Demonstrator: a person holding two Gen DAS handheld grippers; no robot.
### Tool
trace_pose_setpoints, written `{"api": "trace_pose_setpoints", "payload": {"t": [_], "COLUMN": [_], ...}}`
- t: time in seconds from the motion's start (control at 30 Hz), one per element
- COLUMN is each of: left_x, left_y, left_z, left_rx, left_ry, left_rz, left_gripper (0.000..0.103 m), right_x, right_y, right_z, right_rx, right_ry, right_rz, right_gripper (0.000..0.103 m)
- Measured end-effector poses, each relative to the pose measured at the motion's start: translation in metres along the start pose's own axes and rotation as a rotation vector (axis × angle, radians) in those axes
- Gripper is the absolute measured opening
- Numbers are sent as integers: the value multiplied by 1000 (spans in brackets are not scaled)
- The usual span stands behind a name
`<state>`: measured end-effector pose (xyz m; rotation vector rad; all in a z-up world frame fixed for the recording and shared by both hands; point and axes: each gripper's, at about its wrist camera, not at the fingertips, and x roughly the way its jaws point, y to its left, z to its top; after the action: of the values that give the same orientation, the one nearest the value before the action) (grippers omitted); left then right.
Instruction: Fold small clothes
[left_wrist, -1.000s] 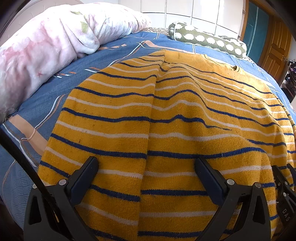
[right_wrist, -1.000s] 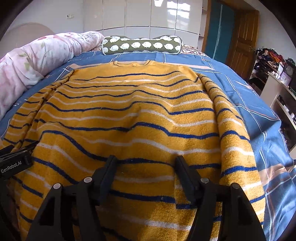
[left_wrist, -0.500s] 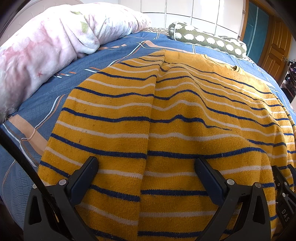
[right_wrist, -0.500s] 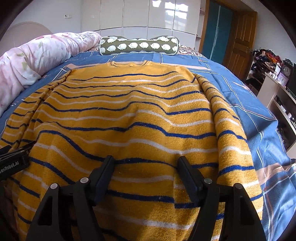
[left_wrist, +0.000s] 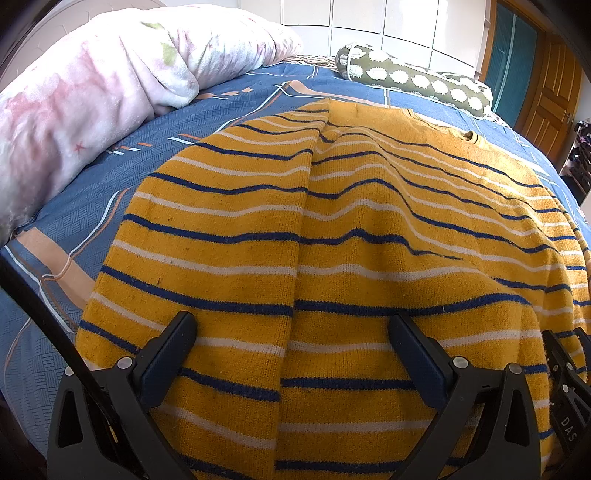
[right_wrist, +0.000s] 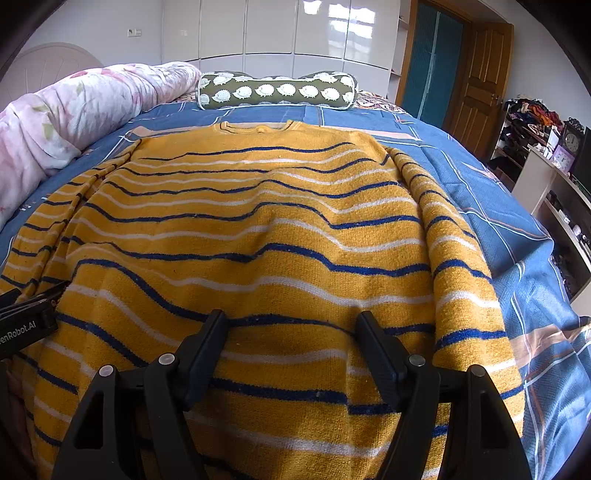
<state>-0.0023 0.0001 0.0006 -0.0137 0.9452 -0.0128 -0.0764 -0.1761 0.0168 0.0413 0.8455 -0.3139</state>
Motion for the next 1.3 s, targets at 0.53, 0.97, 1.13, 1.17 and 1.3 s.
{"api": "trace_pose_setpoints", "payload": {"t": [0.53, 0.97, 1.13, 1.17, 1.3], "left_x": [0, 0, -1, -1, -2], "left_y": [0, 0, -1, -1, -1], "left_z": [0, 0, 1, 1, 1], "left_rx": [-2, -6, -15, -16, -10], "left_ry": [4, 6, 8, 9, -4], "left_rz": [-4, -9, -21, -22, -14], "left_gripper": [103, 103, 103, 103, 103], "right_x": [0, 0, 1, 1, 0], "right_y": [0, 0, 0, 0, 2], "right_z": [0, 0, 0, 0, -1], "right_rx": [0, -1, -1, -2, -7], "right_ry": [1, -2, -2, -2, -6], "right_rz": [-2, -5, -9, -11, -24], "right_gripper": [77, 78, 78, 78, 79]}}
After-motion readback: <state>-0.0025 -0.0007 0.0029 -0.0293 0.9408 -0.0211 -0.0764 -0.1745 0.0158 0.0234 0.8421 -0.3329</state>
